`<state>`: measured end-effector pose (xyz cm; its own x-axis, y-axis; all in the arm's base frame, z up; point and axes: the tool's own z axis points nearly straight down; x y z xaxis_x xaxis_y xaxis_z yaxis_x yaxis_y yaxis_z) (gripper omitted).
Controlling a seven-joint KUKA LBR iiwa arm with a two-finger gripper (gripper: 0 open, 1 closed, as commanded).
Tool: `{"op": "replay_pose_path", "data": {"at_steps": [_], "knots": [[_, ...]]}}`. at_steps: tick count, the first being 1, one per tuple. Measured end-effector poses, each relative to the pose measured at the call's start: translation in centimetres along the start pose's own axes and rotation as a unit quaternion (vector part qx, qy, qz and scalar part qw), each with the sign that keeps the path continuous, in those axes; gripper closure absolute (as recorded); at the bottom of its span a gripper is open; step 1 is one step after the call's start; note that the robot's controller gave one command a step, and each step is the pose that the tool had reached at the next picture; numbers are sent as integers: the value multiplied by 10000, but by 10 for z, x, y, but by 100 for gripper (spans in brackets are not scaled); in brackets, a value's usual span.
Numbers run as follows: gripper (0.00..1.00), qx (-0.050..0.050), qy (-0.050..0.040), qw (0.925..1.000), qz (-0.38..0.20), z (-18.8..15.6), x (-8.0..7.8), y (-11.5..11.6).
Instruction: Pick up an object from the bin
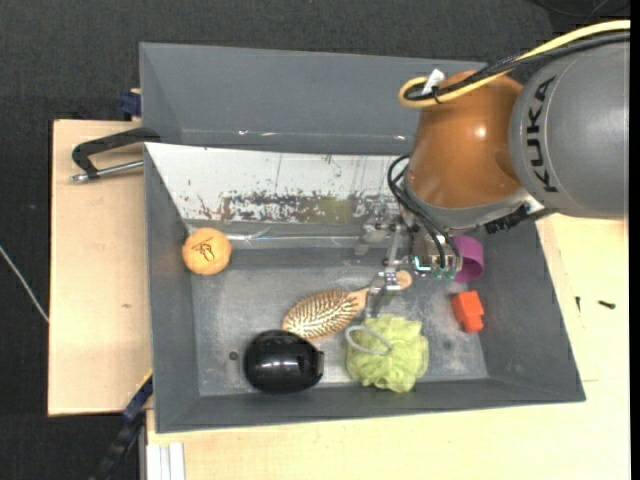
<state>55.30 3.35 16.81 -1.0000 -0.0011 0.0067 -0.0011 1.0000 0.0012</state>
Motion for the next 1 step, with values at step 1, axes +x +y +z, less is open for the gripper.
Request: {"op": "replay_pose_path", "data": {"at_steps": [1], "knots": [[0, -2, -39, 10000, 4, -4, -2, 0]]}}
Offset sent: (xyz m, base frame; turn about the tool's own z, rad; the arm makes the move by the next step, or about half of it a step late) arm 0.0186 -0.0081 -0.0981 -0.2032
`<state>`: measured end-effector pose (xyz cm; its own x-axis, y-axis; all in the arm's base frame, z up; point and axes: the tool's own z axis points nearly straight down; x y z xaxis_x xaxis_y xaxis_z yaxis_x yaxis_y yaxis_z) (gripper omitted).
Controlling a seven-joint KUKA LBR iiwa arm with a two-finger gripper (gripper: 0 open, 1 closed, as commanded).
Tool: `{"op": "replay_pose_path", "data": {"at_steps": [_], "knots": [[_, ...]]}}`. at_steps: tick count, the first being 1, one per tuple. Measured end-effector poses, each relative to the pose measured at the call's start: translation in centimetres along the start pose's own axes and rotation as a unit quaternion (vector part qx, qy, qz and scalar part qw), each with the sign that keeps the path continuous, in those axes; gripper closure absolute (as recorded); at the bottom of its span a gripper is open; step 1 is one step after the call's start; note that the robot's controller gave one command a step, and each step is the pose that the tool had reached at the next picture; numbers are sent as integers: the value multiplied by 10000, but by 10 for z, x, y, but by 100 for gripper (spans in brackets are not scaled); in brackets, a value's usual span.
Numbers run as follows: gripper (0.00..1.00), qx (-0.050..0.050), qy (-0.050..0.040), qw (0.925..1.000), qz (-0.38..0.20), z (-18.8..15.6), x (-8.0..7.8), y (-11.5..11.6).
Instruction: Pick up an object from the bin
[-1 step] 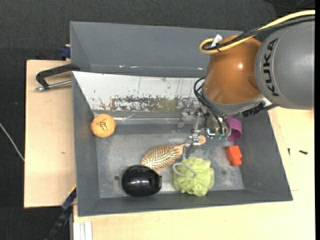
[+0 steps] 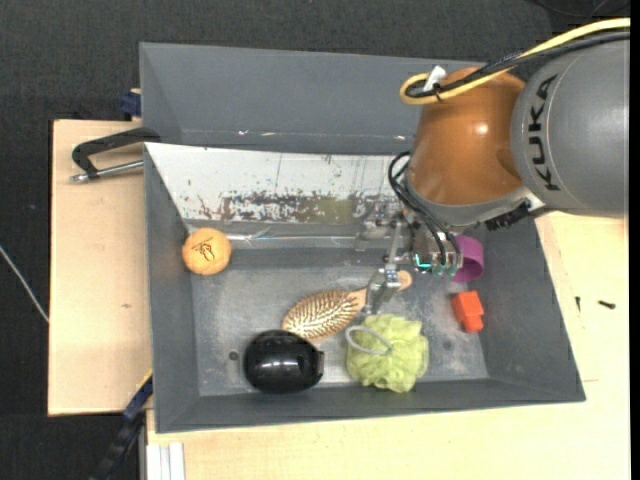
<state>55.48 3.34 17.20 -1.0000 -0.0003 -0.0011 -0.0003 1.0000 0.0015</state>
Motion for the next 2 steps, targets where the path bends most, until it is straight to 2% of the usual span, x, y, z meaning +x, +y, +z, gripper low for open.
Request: {"op": "replay_pose_path", "data": {"at_steps": [1, 2], "knots": [[0, 4, -27, 9993, -369, 33, -8, -2], [100, 2, -4, 9989, 468, 99, -12, -3]]}}
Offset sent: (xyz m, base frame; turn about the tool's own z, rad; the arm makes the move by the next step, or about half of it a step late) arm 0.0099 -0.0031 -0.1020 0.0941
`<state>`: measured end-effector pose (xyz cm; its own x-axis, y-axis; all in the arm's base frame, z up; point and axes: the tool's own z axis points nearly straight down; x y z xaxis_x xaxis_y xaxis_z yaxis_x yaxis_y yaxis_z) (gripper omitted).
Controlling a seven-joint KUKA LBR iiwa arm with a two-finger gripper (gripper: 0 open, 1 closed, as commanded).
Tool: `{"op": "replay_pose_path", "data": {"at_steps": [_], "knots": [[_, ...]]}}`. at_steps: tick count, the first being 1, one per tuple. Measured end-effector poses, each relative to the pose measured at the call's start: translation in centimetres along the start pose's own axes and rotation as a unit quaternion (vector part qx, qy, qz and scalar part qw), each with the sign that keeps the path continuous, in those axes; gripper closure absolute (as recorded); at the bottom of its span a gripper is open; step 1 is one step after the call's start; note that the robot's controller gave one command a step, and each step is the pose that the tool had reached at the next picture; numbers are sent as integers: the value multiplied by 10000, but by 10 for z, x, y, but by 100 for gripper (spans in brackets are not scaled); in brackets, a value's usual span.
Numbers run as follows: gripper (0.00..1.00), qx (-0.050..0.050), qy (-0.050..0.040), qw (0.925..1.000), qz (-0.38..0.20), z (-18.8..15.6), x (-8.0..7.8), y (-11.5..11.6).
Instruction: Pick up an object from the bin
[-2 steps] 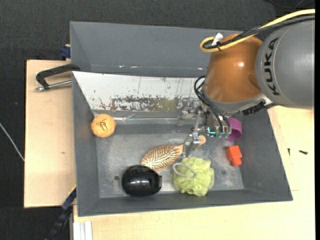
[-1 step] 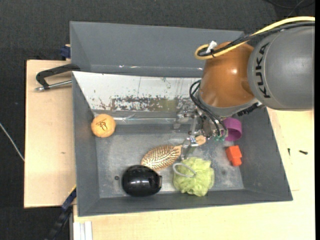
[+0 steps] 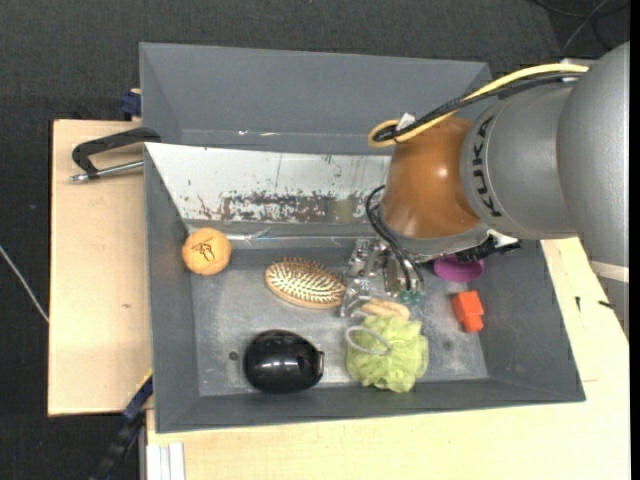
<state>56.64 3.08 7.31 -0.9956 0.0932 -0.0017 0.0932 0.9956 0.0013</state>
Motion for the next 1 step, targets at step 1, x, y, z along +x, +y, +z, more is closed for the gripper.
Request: {"op": "replay_pose_path", "data": {"at_steps": [1], "knots": [[100, 0, 0, 10000, 1, 0, 0, 0]]}}
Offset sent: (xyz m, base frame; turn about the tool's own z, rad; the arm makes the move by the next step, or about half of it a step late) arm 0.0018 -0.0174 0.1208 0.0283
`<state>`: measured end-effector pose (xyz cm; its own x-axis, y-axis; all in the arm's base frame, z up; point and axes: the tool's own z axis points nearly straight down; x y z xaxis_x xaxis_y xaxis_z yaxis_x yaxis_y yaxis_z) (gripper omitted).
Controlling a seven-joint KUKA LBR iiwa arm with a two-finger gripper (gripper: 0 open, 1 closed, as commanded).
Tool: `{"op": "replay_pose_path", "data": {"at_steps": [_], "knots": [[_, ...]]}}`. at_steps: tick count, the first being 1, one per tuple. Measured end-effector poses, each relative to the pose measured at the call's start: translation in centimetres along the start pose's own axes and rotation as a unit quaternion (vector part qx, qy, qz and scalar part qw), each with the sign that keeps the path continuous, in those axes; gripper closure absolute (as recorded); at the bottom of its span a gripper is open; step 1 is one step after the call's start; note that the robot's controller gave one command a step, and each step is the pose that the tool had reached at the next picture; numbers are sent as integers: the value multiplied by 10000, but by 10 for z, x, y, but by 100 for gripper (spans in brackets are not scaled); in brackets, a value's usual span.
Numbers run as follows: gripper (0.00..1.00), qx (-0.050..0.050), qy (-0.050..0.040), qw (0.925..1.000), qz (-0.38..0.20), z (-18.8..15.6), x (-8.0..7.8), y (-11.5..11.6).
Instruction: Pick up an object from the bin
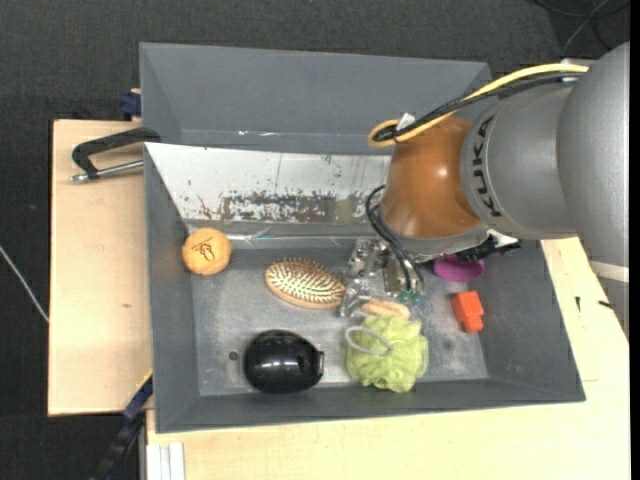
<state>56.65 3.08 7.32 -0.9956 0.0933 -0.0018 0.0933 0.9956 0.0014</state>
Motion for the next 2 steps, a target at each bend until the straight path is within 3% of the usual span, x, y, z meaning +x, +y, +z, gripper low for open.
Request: {"op": "replay_pose_path", "data": {"at_steps": [1, 2], "knots": [[100, 1, 31, 10000, 42, -36, 2, -5], [100, 2, 6, 9997, 257, -98, 4, -5]]}}
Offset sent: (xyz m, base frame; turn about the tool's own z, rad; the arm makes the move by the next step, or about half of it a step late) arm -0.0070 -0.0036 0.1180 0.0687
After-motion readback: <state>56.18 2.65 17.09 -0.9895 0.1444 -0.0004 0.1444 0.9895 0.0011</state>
